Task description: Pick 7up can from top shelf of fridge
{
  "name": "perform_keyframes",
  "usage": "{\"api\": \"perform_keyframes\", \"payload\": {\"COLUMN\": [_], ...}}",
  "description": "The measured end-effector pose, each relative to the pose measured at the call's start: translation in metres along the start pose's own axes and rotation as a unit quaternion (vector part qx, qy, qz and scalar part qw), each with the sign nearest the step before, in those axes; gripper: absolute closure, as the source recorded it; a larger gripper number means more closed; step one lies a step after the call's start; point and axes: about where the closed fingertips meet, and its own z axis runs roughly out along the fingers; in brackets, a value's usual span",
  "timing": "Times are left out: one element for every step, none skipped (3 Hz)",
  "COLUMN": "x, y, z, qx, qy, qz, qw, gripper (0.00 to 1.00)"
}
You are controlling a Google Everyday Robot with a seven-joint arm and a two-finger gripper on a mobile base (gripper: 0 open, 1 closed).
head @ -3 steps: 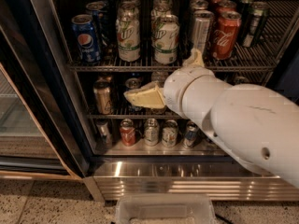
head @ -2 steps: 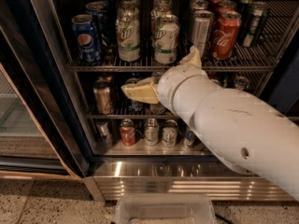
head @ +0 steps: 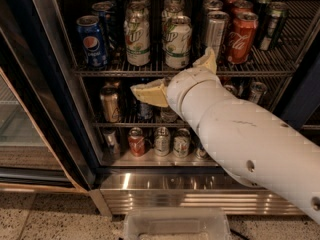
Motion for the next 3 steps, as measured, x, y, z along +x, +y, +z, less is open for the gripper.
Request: {"api": "perform_keyframes", "payload": {"x": [-0.0013,-0.0030,-0.0028], "y": [-0.0020,-0.0090,-0.0109], "z": [-0.0003,-0.0031,-0.0057], "qx": [0.002,0.009,0.011], "qy": [-0.001,-0.002,-0.001], "qz": [0.004,0.014,0.019], "qw": [1.0000,0.9999,0.9997], "gripper": [0.03,0.14,0.07]}}
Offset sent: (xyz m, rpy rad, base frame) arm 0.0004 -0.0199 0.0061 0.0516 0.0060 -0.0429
